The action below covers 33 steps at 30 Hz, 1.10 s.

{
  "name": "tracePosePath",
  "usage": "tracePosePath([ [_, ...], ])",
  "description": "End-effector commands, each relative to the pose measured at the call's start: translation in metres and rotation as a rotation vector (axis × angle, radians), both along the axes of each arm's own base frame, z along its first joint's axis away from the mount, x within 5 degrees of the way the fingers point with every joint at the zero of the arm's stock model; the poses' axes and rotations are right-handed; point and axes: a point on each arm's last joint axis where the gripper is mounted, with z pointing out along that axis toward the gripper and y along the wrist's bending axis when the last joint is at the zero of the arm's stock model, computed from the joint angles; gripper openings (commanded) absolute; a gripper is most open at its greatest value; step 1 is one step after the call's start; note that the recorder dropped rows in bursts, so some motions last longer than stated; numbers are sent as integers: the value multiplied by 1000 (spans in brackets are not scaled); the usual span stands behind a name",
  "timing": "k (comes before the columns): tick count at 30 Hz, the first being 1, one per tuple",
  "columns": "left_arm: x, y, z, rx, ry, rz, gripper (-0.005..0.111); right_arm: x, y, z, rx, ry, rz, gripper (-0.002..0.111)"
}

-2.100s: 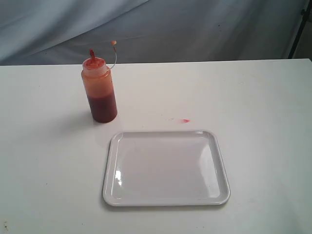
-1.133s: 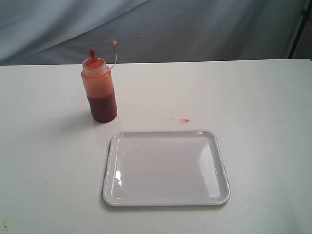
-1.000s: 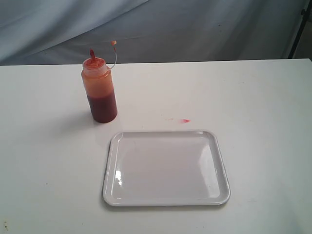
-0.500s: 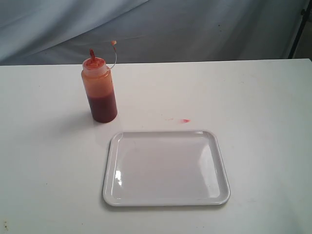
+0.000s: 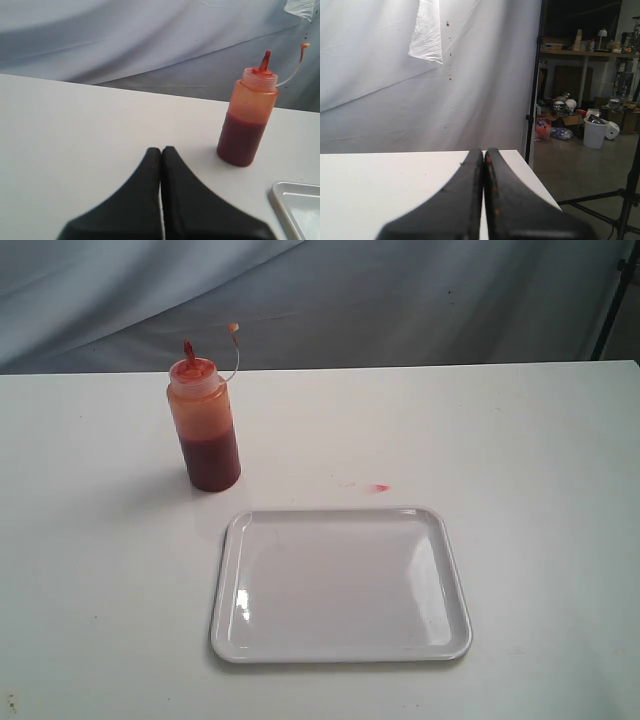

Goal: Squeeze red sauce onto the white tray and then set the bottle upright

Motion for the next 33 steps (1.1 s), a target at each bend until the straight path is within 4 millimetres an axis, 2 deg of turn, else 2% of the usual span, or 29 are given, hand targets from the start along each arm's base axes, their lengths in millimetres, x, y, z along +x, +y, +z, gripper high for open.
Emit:
tracePosePath([
  [1,0,0,2,-3,-29,0,0,0,-1,0,-12,-3,-9,0],
  [3,0,-1,4,-33,-46,-3,0,0,-1,0,-12,-3,-9,0],
  [5,1,-3,6,-148,-72,-10,0,0,-1,0,-12,-3,-9,0],
  [11,1,-2,12,-166,-142,-10,0,0,-1,0,-12,-3,-9,0],
  [13,0,-1,22,-306,-252,-3,0,0,-1,0,-12,-3,-9,0],
  [14,-1,2,31,-467,-347,12,0,0,-1,0,-12,-3,-9,0],
  [18,-7,9,49,-636,-575,21,0,0,-1,0,-12,-3,-9,0],
  [20,-16,13,64,-693,-776,-8,0,0,-1,0,-12,-3,-9,0],
  [22,-33,17,82,-674,-1053,-52,0,0,-1,0,-12,-3,-9,0],
  [24,-37,16,104,-621,-1114,-54,0,0,-1,0,-12,-3,-9,0],
  [26,-34,11,136,-436,-1088,-37,0,0,-1,0,-12,-3,-9,0],
  [27,-21,6,160,-264,-1013,-29,0,0,-1,0,-12,-3,-9,0],
  [29,-2,-1,187,-60,-934,-29,0,0,-1,0,-12,-3,-9,0],
  [31,17,-4,207,35,-863,-38,1,0,-1,0,-12,-3,-9,0],
  [33,45,-4,217,33,-733,-42,1,0,-1,0,-12,-3,-9,0],
])
